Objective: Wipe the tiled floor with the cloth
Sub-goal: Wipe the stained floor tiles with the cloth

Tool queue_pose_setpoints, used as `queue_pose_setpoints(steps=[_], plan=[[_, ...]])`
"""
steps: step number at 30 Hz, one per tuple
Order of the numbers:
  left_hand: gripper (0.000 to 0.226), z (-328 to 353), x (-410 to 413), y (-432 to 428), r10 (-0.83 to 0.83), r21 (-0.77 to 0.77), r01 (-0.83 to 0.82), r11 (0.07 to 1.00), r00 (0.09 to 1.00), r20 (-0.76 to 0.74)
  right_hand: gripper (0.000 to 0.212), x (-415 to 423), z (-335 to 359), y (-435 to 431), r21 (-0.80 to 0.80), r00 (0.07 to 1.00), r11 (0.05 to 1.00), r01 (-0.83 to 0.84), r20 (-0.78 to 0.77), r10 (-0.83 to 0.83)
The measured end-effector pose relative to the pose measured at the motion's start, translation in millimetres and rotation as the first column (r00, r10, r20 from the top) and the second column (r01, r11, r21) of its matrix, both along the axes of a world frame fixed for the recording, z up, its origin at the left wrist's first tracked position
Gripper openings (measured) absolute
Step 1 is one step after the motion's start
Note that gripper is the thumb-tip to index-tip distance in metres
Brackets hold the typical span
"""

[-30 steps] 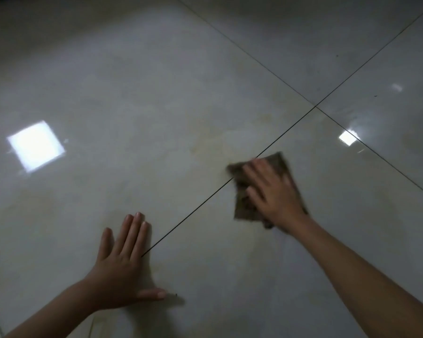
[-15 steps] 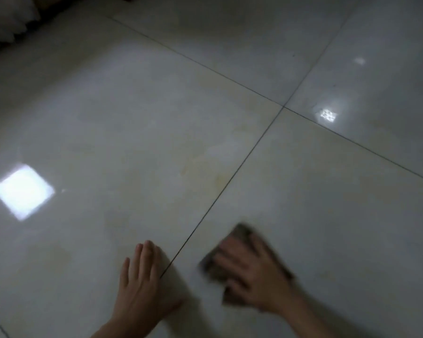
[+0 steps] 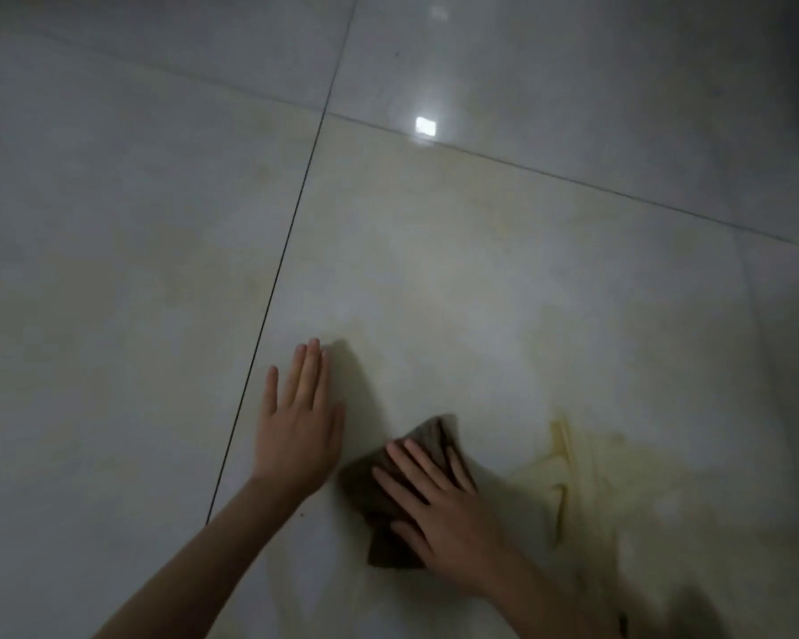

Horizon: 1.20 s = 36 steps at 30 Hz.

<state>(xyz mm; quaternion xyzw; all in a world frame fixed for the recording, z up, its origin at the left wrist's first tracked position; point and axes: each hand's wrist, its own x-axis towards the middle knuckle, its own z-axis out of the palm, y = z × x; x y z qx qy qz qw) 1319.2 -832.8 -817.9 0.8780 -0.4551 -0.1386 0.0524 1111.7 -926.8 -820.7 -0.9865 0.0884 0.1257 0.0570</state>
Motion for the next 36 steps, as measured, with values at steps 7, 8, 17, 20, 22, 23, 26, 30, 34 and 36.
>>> queue_pose_setpoints(steps=[7, 8, 17, 20, 22, 23, 26, 30, 34, 36], plan=[[0.076, -2.3, -8.7, -2.6, -0.100, 0.020, 0.099, 0.995, 0.993, 0.061, 0.048, -5.1, 8.7, -116.7, -0.031, 0.970, 0.974, 0.225, 0.099, -0.221], [0.076, -4.7, -13.8, -2.0, -0.115, 0.023, 0.113, 0.993, 0.991, 0.064, 0.057, -19.4, 9.8, -139.0, -0.034, 0.919, 0.921, 0.388, 0.097, -0.383], [0.076, 8.2, -80.1, -28.0, -0.193, 0.116, 0.184, 0.976, 0.978, 0.080, 0.060, -197.6, -16.5, -218.4, 0.011, 0.138, 0.140, 0.990, 0.127, -0.982], [0.083, 6.7, -104.2, -40.2, -0.181, 0.093, 0.173, 0.981, 0.980, 0.085, 0.062, -124.2, -18.0, -150.6, 0.016, 0.259, 0.267, 0.964, 0.194, -0.946], [0.085, 1.0, -114.7, -46.3, -0.136, 0.070, 0.134, 0.989, 0.990, 0.032, 0.059, -76.8, -21.4, -101.1, 0.041, 0.465, 0.497, 0.867, 0.295, -0.835], [0.086, 0.0, -118.8, -49.4, -0.116, 0.056, 0.115, 0.992, 0.993, 0.022, 0.059, -59.3, -24.1, -81.1, 0.033, 0.613, 0.654, 0.756, 0.316, -0.724], [0.092, 4.4, -129.0, -58.4, -0.116, 0.062, 0.114, 0.992, 0.992, 0.039, 0.051, -52.7, -24.3, -70.8, 0.045, 0.907, 0.953, 0.301, 0.296, -0.301], [0.078, 11.2, -143.4, -70.7, -0.161, 0.096, 0.155, 0.983, 0.985, 0.059, 0.047, -140.9, -29.5, -142.0, 0.059, 0.866, 0.925, 0.376, 0.333, -0.373], [0.085, 7.7, -164.6, -88.9, -0.128, 0.123, 0.123, 0.985, 0.991, 0.032, 0.058, -267.1, -28.2, -233.3, 0.020, 0.595, 0.630, 0.776, 0.309, -0.742], [0.079, 6.6, -172.1, -96.4, -0.119, 0.120, 0.118, 0.986, 0.993, 0.003, 0.065, -294.9, -26.2, -254.6, 0.021, 0.432, 0.449, 0.893, 0.234, -0.871]])
